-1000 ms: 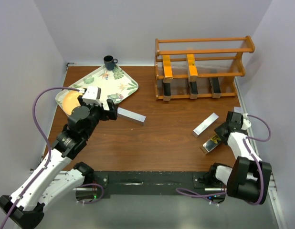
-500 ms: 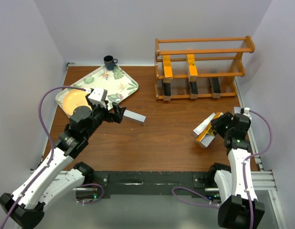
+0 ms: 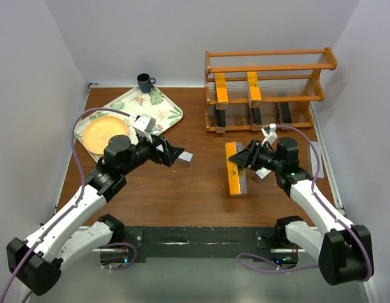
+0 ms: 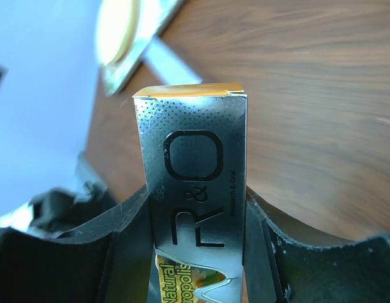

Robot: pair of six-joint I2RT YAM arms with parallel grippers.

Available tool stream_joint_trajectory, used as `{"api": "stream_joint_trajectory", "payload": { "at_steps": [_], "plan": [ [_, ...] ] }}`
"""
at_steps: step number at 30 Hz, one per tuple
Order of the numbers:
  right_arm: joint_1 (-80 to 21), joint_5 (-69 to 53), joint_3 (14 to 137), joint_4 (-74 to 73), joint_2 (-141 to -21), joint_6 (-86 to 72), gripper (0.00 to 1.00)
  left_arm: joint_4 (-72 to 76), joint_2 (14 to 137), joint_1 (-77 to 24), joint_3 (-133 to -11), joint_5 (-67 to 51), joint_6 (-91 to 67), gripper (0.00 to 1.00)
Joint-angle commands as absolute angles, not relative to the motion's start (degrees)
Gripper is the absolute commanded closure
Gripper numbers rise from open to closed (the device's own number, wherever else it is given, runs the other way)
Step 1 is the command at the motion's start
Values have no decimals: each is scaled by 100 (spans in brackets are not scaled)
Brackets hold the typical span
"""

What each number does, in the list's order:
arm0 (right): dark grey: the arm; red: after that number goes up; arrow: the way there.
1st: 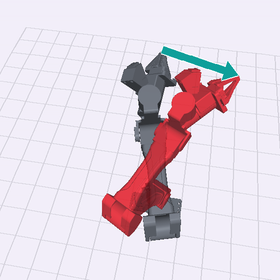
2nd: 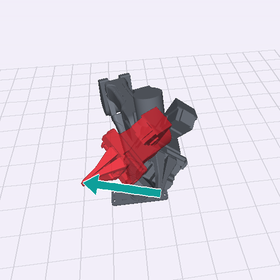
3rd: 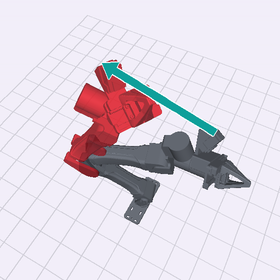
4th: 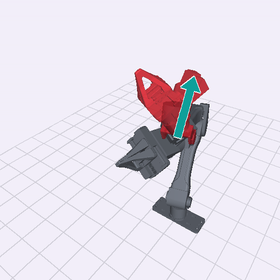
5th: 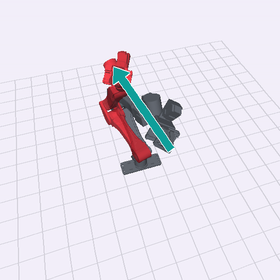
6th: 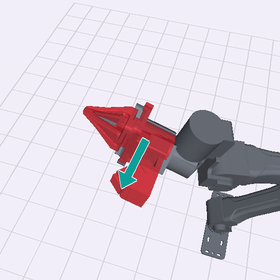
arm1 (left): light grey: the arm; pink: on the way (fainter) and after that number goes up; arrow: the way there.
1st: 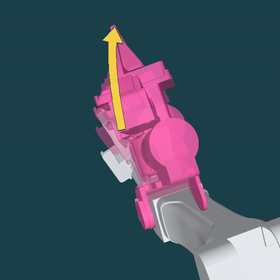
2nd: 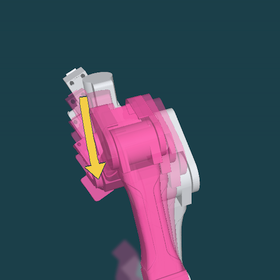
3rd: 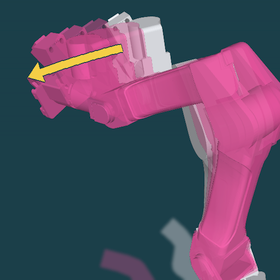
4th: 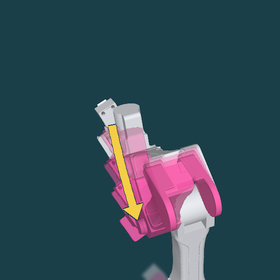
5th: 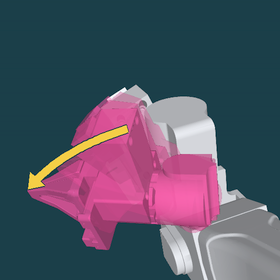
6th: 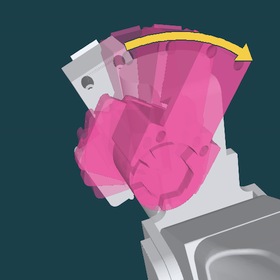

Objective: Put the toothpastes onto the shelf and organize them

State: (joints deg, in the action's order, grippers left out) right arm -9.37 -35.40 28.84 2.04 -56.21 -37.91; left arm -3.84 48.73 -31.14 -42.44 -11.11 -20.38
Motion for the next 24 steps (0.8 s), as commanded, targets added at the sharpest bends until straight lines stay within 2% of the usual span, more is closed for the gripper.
{"api": "stream_joint_trajectory", "payload": {
  "at_steps": [1,5,10,18,24],
  "plan": [
    [-1353,-4394,3305,1686,-5949,-4113,74,981,5044,-3094,-3947,-1766,-3162,0],
    [-1713,-4746,3366,2555,-6301,-4543,74,1782,5299,-3111,-3613,-1880,-3725,0],
    [-2039,-4702,3463,2794,-6521,-4605,74,2442,5826,-3234,-3595,-1855,-4420,0],
    [-2285,-5045,3393,3937,-6864,-5290,74,3277,6538,-3665,-3551,-1705,-4561,0],
    [-2355,-5247,3331,4649,-7075,-5774,74,4578,6741,-3718,-3103,-1881,-4816,0]
  ]
}}
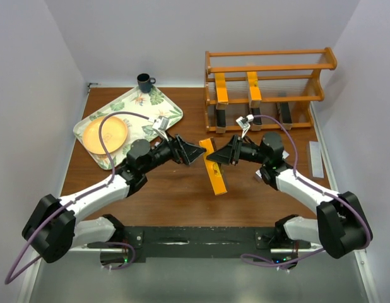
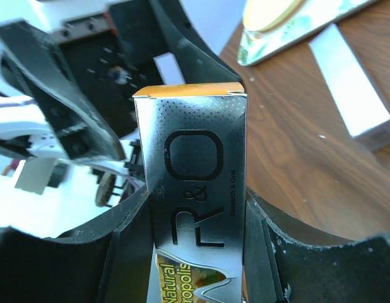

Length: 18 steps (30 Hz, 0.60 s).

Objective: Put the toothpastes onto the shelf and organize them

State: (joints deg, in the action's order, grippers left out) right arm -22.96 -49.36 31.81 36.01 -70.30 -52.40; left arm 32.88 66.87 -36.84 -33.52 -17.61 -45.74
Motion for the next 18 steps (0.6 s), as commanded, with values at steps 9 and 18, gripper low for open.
{"api": "stream_joint_trajectory", "payload": {
  "at_steps": [9,18],
  "plan": [
    [-2426,-5326,3287,5844,-7505,-6600,74,5984,7110,-3753,-2900,-1881,-5483,0],
    [-2479,-5309,3269,6626,-7848,-7075,74,6784,7786,-3920,-3058,-2144,-6187,10]
  ]
}}
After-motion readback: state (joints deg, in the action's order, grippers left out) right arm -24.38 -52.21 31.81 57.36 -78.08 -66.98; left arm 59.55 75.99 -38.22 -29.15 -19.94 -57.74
